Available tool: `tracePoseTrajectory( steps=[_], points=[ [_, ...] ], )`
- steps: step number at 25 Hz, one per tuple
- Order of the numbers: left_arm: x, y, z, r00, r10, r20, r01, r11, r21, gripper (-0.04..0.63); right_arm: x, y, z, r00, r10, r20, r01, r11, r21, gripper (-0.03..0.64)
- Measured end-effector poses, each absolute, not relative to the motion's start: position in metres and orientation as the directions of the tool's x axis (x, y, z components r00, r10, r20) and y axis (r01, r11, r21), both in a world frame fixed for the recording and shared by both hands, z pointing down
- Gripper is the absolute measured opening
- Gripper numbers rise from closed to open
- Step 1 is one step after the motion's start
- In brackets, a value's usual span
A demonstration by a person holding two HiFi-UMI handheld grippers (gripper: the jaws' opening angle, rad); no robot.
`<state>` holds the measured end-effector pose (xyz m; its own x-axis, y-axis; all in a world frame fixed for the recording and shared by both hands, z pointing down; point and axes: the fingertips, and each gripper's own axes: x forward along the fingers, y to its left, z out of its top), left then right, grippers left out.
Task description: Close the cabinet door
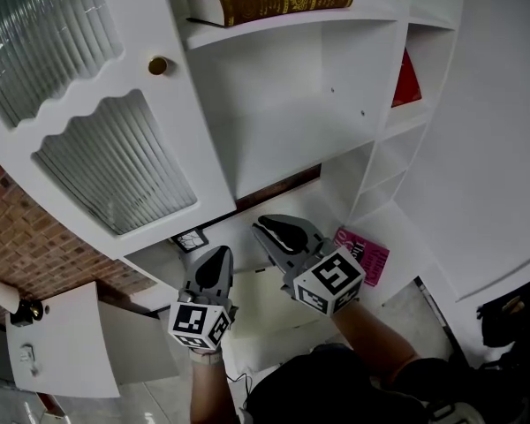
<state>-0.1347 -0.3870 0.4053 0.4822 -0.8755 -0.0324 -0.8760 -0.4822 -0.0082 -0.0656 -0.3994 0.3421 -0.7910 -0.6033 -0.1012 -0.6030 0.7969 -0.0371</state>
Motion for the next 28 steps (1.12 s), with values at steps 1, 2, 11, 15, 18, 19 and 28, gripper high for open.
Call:
tracePoseTrajectory(
  steps=[1, 2, 11, 15, 18, 19, 28],
  points=[
    [-0.134, -0.384, 0.408, 0.483, -0.875, -0.028, -0.876, -0.483, -0.003, 0.011, -0.063, -0.395, 0.346, -0.788, -0.608, -0.095, -0.607, 0.793, -0.042, 0.064],
    [-0.134, -0.381, 0.411, 0.485, -0.874, -0.023, -0.874, -0.485, 0.001, 0.011, -0.06, -0.391, 0.351, -0.785, -0.612, -0.09, -0.611, 0.79, -0.048, 0.064],
    [-0.119, -0.349, 0.441, 0.527, -0.849, 0.03, -0.85, -0.526, 0.036, 0.009, -0.038, -0.357, 0.395, -0.764, -0.645, -0.023, -0.641, 0.762, -0.09, 0.061],
    [-0.115, -0.337, 0.452, 0.541, -0.84, 0.042, -0.841, -0.538, 0.056, 0.011, -0.031, -0.343, 0.415, -0.753, -0.658, 0.009, -0.655, 0.748, -0.105, 0.061],
    [-0.113, -0.328, 0.463, 0.547, -0.835, 0.055, -0.836, -0.543, 0.073, 0.011, -0.027, -0.333, 0.43, -0.744, -0.668, 0.034, -0.666, 0.737, -0.115, 0.061],
    [-0.113, -0.325, 0.466, 0.549, -0.834, 0.06, -0.835, -0.545, 0.077, 0.011, -0.025, -0.331, 0.435, -0.741, -0.671, 0.041, -0.67, 0.733, -0.119, 0.061],
    [-0.113, -0.308, 0.496, 0.562, -0.821, 0.1, -0.826, -0.552, 0.115, 0.009, -0.006, -0.314, 0.474, -0.711, -0.695, 0.102, -0.703, 0.698, -0.139, 0.061]
  ],
)
